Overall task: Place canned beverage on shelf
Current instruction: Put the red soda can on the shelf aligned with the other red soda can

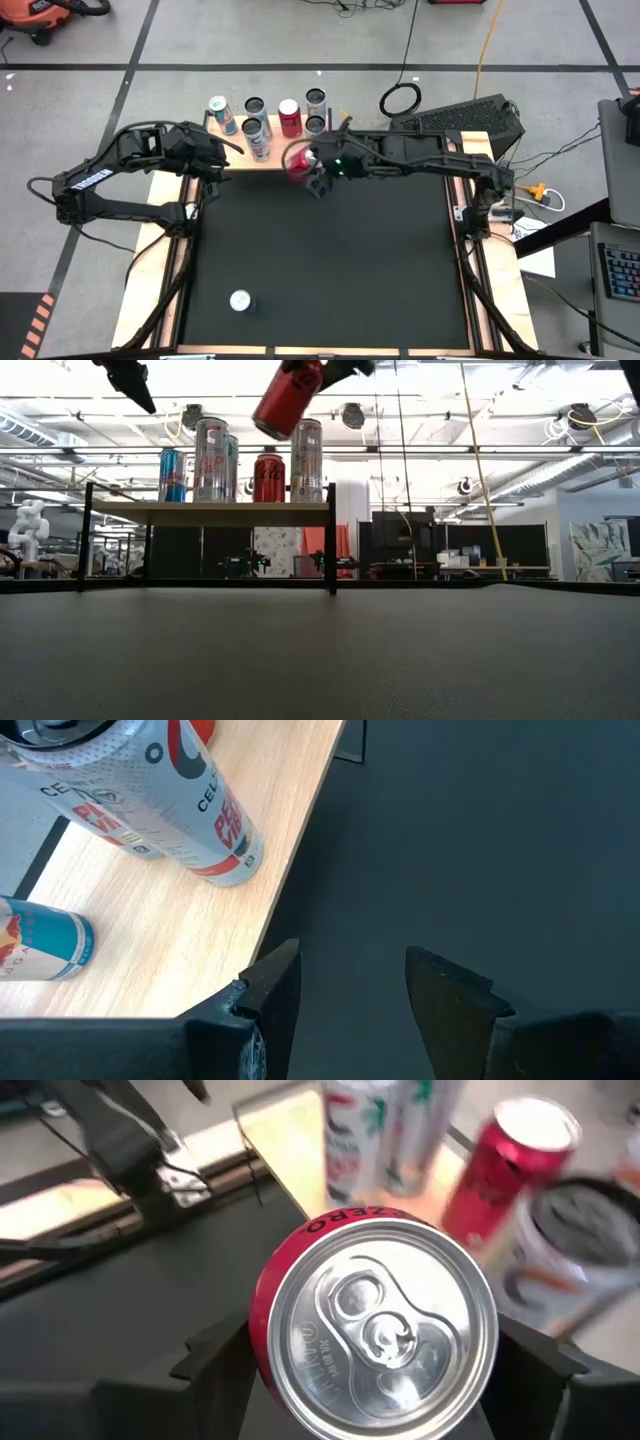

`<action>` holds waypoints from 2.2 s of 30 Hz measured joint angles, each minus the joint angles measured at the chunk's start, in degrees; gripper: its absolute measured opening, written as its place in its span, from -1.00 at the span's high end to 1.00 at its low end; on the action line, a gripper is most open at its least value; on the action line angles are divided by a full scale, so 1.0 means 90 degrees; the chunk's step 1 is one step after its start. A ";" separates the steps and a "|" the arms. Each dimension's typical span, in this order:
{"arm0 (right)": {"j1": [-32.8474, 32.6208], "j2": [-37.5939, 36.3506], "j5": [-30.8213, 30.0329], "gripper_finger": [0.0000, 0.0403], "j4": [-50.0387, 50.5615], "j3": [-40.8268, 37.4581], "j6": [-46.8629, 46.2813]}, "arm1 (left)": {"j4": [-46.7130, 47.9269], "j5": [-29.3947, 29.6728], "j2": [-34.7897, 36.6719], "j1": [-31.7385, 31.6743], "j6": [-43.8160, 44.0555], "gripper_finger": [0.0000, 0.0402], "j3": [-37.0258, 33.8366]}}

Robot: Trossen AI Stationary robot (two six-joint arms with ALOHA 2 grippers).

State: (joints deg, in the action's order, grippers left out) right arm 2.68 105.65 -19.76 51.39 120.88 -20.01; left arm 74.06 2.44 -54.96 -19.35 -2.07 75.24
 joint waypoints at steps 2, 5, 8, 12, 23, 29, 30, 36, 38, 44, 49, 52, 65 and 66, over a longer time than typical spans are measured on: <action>0.0066 0.0194 0.0084 -0.40 -0.0003 0.0342 0.0157 | 0.0000 0.0000 0.0000 0.0000 -0.0002 0.11 0.0000; 0.0122 0.0473 0.0083 -0.40 0.0059 0.0884 0.0411 | 0.0007 0.0000 0.0000 0.0000 -0.0005 0.11 0.0000; 0.0176 0.0694 0.0059 -0.40 0.0030 0.1284 0.0655 | 0.0036 0.0000 0.0000 0.0000 -0.0005 0.11 0.0000; 0.0283 0.0982 0.0062 -0.40 0.0004 0.1571 0.0952 | 0.0061 0.0000 0.0000 0.0000 -0.0008 0.11 0.0000; 0.0509 0.1389 0.0230 -0.40 -0.0038 0.1571 0.1588 | 0.0070 -0.0002 0.0000 0.0000 -0.0039 0.11 0.0000; 0.0539 0.1450 0.0195 -0.40 -0.0089 0.1571 0.2079 | 0.0073 -0.0002 0.0000 0.0000 -0.0036 0.11 0.0000; 0.0538 0.1462 0.0202 -0.40 -0.0066 0.1571 0.2148 | 0.0070 0.0000 0.0000 0.0000 -0.0036 0.11 0.0000; 0.0523 0.1593 0.0208 -0.40 -0.0167 0.1571 0.2423 | 0.0070 -0.0002 0.0002 0.0000 -0.0035 0.11 0.0000; 0.0507 0.1651 0.0202 -0.40 -0.0230 0.1571 0.2506 | 0.0070 0.0000 0.0000 0.0000 -0.0036 0.11 0.0000; 0.0473 0.1804 0.0174 -0.40 -0.0245 0.1571 0.2658 | 0.0070 -0.0001 0.0002 0.0000 -0.0034 0.11 0.0000; 0.0461 0.1819 -0.0294 -0.40 -0.0299 0.1571 0.2988 | 0.0070 -0.0002 0.0002 0.0000 -0.0034 0.11 0.0000; 0.0456 0.1819 -0.0337 -0.40 -0.0385 0.1571 0.3142 | 0.0070 -0.0002 0.0002 0.0000 -0.0034 0.11 0.0000; 0.0640 0.1819 -0.0323 -0.40 -0.0412 0.1571 0.3329 | 0.0068 -0.0002 0.0002 0.0000 -0.0034 0.11 0.0000; 0.0661 0.1819 -0.0304 -0.40 -0.0450 0.1571 0.3328 | 0.0068 -0.0002 0.0002 0.0000 -0.0034 0.11 0.0000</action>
State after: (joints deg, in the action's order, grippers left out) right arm 8.63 122.02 -22.49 47.34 135.02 9.94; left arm 74.67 2.42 -54.94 -19.35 -2.37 75.24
